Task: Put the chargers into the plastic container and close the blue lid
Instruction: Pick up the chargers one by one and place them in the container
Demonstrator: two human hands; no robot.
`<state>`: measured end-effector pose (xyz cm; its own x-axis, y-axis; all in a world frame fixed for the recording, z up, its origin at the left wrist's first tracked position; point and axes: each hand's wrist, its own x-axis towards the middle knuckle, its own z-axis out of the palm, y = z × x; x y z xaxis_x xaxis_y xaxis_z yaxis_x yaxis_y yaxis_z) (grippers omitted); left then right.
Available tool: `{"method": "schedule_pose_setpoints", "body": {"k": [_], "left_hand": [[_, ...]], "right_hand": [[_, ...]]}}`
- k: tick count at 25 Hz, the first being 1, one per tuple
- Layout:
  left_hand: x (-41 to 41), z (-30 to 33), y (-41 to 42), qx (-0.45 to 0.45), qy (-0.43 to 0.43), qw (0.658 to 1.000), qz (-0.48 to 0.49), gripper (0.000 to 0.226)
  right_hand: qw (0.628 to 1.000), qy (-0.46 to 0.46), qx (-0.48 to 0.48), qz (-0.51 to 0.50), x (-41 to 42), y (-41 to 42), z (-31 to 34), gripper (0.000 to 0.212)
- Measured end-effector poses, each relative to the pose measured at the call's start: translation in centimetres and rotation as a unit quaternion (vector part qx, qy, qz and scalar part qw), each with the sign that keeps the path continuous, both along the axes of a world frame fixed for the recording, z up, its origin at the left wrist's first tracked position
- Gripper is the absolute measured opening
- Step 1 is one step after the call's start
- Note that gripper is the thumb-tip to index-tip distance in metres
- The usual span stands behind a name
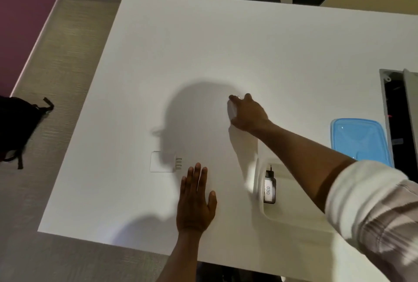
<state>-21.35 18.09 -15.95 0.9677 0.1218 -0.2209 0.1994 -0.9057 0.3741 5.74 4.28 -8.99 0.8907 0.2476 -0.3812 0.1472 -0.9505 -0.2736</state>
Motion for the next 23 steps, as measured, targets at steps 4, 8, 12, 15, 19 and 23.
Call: {"method": "schedule_pose_setpoints", "body": {"k": [4,8,12,15,19,23], "left_hand": [[0.0,-0.1,0.2,-0.008,-0.008,1.000,-0.006,0.070],[0.1,-0.2,0.1,-0.002,-0.006,1.000,-0.011,0.070],[0.0,-0.2,0.1,0.007,-0.010,1.000,-0.017,0.068],[0.1,-0.2,-0.1,0.014,-0.011,1.000,-0.016,0.068],[0.0,-0.1,-0.2,0.016,-0.008,1.000,-0.011,0.068],[0.1,0.0,-0.3,0.022,-0.008,1.000,-0.012,0.068]], "right_hand": [[0.993,-0.036,0.051,-0.101,-1.1,-6.3,2.3,0.067],[0.977,-0.090,0.131,-0.145,-7.1,-10.8,6.6,0.080],[0.971,-0.081,0.152,-0.164,-16.8,-12.6,9.1,0.079],[0.972,-0.013,0.148,-0.182,-21.6,-12.6,8.1,0.070],[0.976,0.034,0.092,-0.194,-22.5,-13.3,4.3,0.068],[0.977,0.055,0.073,-0.191,-21.1,-13.8,1.8,0.066]]}}
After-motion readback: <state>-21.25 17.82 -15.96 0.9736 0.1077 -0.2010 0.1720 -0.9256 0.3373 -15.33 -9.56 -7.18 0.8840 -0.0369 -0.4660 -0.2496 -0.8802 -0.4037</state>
